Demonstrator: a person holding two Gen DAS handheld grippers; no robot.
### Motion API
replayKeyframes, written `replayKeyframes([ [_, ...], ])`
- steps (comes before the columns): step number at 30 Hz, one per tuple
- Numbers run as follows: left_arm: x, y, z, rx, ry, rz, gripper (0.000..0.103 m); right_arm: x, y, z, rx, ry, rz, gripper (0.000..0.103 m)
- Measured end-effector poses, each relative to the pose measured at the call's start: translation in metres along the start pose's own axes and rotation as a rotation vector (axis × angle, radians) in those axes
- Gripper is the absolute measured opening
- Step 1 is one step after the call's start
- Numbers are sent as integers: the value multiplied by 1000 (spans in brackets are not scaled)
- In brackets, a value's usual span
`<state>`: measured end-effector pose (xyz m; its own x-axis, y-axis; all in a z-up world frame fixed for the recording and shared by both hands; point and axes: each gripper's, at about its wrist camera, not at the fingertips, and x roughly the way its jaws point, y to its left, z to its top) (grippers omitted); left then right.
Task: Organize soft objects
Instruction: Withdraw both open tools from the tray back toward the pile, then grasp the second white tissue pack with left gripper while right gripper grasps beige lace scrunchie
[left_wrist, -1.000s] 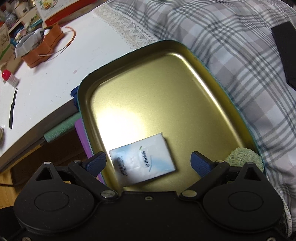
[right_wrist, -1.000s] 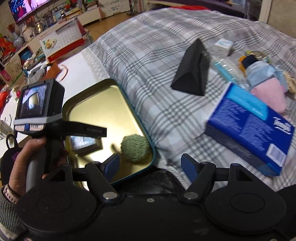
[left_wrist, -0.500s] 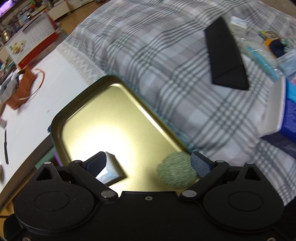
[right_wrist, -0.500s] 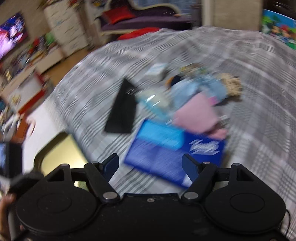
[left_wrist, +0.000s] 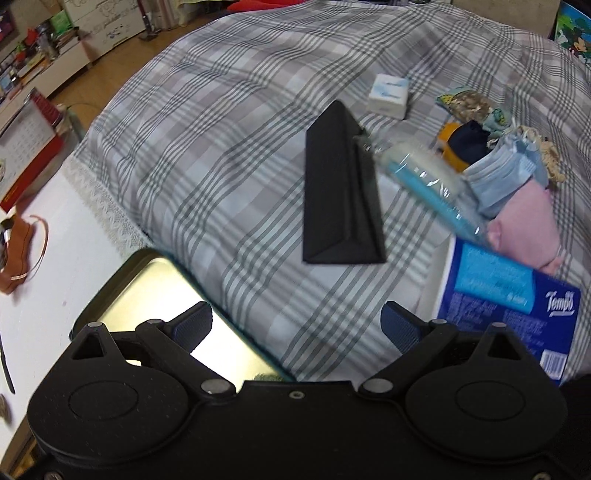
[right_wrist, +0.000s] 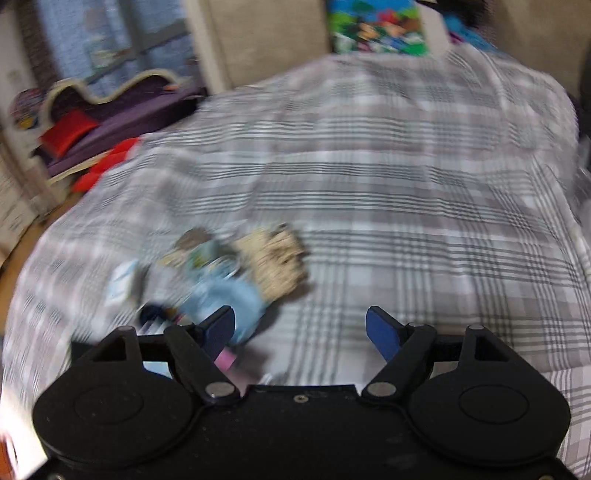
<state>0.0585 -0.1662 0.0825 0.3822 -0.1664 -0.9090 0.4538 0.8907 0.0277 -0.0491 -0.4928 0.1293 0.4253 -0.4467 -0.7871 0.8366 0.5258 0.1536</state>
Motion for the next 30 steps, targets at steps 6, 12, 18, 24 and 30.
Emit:
replayKeyframes([
  [6, -1, -21, 47, 33, -33, 13, 95, 54, -3, 45, 161, 86, -25, 78],
  [12, 9, -37, 93, 61, -43, 16, 95, 101, 25, 50, 67, 98, -13, 82],
  [18, 40, -59, 136, 89, -35, 22, 95, 132, 40, 41, -53, 79, -35, 81],
  [24, 79, -80, 173, 82, -10, -2, 95, 138, 43, 36, -65, 82, -14, 77],
  [30, 111, -91, 204, 46, -2, -34, 95, 124, 39, 40, -65, 38, 55, 78],
])
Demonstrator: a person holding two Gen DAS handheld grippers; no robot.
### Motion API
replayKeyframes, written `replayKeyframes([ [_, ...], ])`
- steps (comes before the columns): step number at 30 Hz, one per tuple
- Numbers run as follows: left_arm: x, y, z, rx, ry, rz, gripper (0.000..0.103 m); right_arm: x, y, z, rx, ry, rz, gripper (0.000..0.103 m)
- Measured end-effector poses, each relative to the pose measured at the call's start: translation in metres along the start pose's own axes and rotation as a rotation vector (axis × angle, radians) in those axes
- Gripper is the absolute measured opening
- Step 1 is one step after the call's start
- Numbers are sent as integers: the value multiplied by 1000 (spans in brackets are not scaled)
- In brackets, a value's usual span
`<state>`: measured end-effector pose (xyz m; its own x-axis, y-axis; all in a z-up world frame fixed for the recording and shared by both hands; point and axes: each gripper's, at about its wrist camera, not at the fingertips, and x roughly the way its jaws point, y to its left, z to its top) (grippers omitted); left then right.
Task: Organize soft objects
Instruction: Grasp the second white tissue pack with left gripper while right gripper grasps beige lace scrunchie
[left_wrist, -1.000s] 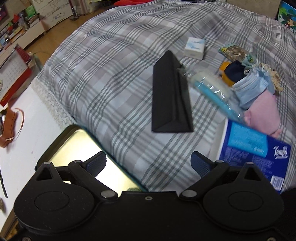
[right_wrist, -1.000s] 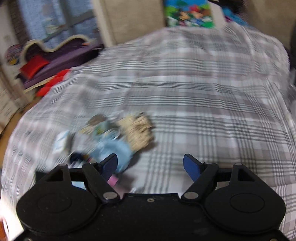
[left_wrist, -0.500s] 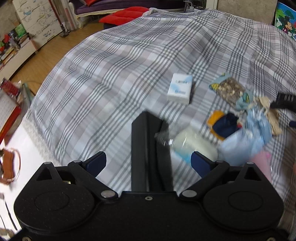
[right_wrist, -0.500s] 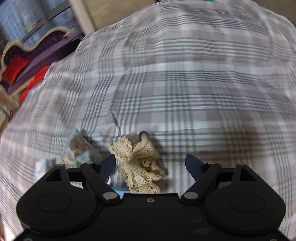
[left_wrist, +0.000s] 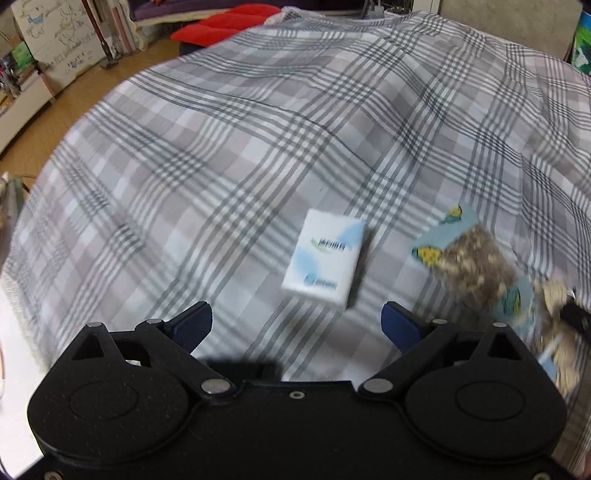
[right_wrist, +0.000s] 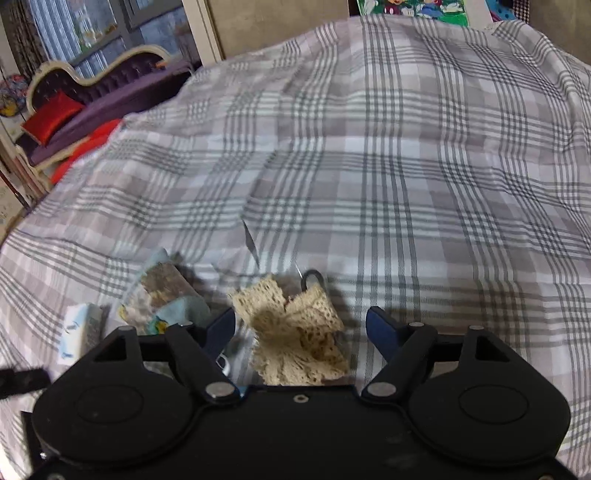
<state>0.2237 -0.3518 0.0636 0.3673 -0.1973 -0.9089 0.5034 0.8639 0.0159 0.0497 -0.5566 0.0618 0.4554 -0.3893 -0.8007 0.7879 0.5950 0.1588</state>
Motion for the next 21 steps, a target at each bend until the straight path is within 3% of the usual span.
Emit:
replayKeyframes([
  [9, 50, -22, 20, 29, 44, 38, 95, 15, -14, 2, 52, 78, 26, 78],
  [13, 69, -24, 28, -7, 94, -7, 93, 12, -22, 3, 84, 77, 39, 78],
  [17, 78, -21, 30, -52, 120, -88, 79, 4, -40, 8, 162, 44, 53, 78],
  [21, 69, -26, 27, -28, 104, -90, 57, 2, -35, 8, 139, 30, 34, 79],
])
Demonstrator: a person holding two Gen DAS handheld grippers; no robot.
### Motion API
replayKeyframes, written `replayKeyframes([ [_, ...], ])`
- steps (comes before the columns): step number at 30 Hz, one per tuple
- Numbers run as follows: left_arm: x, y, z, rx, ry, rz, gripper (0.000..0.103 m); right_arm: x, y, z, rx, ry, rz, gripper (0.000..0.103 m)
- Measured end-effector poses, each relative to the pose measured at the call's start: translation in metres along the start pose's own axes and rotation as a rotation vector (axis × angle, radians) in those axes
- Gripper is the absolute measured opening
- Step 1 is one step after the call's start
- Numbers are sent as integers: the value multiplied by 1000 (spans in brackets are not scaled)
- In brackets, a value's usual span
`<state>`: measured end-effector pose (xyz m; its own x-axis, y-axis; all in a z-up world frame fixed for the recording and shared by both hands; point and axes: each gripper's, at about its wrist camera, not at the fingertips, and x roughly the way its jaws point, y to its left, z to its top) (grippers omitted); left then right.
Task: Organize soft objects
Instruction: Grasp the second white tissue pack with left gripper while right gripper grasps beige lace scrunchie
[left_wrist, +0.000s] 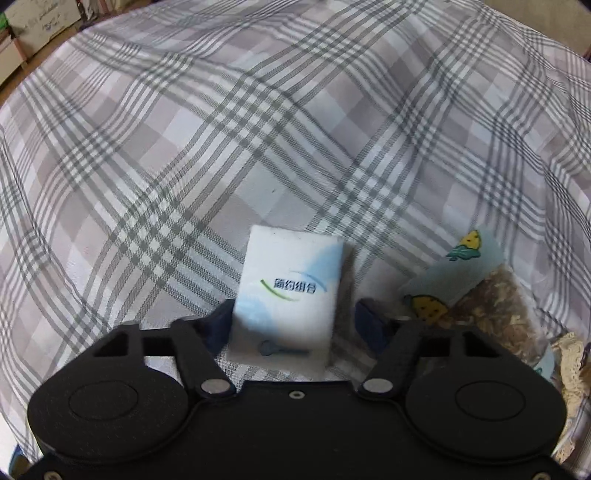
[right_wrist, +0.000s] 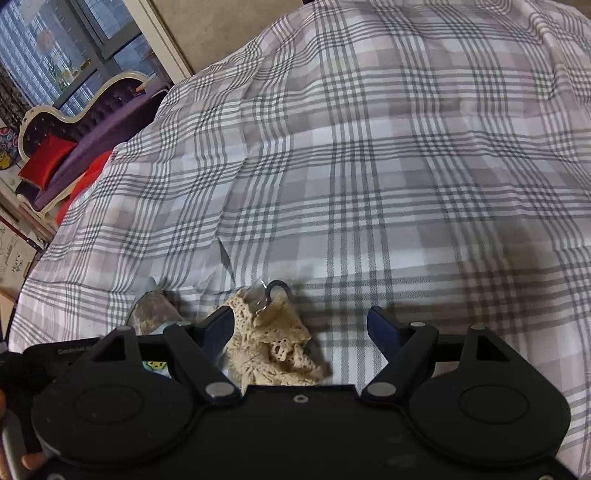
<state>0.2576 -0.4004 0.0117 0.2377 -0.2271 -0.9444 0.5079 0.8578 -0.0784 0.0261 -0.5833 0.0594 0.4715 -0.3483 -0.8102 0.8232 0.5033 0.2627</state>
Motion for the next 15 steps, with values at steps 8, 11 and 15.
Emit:
replayKeyframes([
  [8, -6, -9, -10, 5, 16, 21, 50, 6, 42, -17, -246, 20, -29, 82],
  [11, -9, -11, -15, 0, 35, 11, 50, 13, 47, -23, -291, 39, -90, 78],
  [15, -12, -14, -21, 1, 59, 5, 50, 24, 44, -22, -286, 80, -131, 53],
])
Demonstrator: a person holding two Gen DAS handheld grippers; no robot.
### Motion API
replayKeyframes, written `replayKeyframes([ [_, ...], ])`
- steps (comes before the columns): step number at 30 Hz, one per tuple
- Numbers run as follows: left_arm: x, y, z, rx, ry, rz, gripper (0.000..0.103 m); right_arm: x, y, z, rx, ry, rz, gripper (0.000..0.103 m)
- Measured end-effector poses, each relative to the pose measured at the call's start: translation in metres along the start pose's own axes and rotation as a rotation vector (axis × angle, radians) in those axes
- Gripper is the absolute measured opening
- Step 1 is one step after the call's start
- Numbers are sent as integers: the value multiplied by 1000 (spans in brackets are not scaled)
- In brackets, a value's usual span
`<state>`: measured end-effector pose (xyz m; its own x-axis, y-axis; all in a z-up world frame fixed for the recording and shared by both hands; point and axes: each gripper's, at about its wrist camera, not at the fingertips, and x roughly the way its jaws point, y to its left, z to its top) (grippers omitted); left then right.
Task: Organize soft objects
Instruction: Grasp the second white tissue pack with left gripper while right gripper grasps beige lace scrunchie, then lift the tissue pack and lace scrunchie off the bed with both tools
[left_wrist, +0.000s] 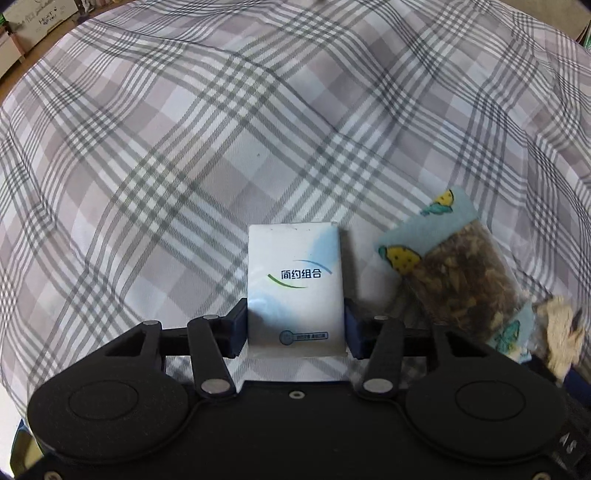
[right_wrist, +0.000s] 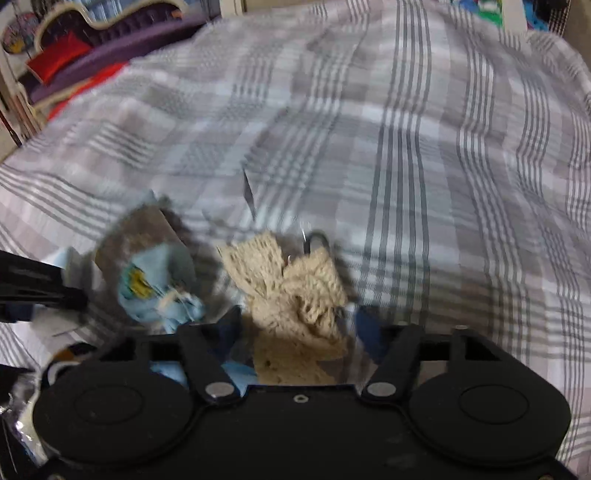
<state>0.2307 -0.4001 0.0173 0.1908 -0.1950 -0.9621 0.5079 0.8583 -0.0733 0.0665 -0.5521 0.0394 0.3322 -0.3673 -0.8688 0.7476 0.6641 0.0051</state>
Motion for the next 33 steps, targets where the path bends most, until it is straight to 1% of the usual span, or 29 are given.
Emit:
replayKeyframes([
  [1, -2, -1, -3, 4, 0, 5, 50, -1, -2, 1, -1, -4, -3, 49],
  [3, -8, -3, -10, 11, -3, 13, 50, -5, -5, 1, 13, -14, 18, 45],
  [7, -25, -4, -17, 20, 1, 11, 50, -9, -21, 5, 104, -26, 51, 45],
  [13, -62, -5, -33, 37, -20, -19, 50, -24, -49, 8, 257, -113, 60, 44],
  [17, -87, 0, -52, 50, -35, -42, 50, -29, -59, 8, 324, -141, 65, 45],
  [21, -112, 12, -75, 63, -53, -41, 50, -35, -60, 6, 343, -154, 68, 44],
  [26, -143, 34, -107, 52, -68, -49, 50, -42, -56, 2, 329, -179, 70, 45],
  [30, -161, 53, -135, 37, -74, -40, 50, -45, -53, -1, 322, -184, 93, 45],
  [33, -170, 68, -157, 11, -72, -49, 50, -45, -51, -3, 315, -180, 112, 45],
])
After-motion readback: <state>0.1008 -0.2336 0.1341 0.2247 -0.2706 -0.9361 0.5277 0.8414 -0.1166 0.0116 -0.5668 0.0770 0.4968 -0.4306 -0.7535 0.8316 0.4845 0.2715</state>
